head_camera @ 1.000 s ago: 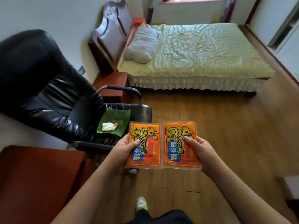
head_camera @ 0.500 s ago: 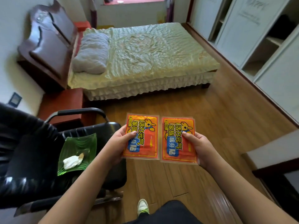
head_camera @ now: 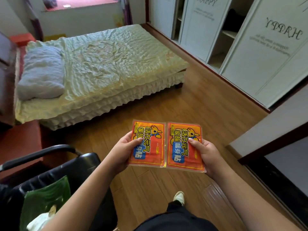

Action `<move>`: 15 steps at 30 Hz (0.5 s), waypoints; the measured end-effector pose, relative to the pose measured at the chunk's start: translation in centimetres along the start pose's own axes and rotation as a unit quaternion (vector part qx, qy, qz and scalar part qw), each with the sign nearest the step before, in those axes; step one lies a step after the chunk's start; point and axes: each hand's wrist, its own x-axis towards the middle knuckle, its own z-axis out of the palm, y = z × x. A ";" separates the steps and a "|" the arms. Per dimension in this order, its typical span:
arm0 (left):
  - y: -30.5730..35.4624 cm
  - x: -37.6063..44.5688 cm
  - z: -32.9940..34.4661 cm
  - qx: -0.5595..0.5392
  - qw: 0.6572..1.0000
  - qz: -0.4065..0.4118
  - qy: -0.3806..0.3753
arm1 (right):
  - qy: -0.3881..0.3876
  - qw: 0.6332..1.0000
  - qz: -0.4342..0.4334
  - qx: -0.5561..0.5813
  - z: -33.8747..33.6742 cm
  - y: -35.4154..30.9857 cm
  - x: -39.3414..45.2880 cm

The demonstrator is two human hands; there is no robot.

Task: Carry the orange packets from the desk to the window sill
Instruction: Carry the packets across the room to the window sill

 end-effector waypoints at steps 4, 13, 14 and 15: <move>1.3 4.9 2.4 0.024 1.000 -0.007 0.002 | 0.014 1.000 -0.008 0.017 -2.5 -1.9 3.5; 5.6 15.3 9.0 0.042 0.999 -0.016 0.000 | 0.017 0.999 0.000 0.027 -8.4 -9.8 11.2; 6.0 16.4 9.6 0.042 0.999 -0.015 -0.001 | 0.015 1.000 0.000 0.027 -9.0 -10.6 12.0; 6.4 17.4 10.1 0.043 0.999 -0.016 -0.002 | 0.013 1.000 -0.001 0.028 -9.4 -11.3 12.7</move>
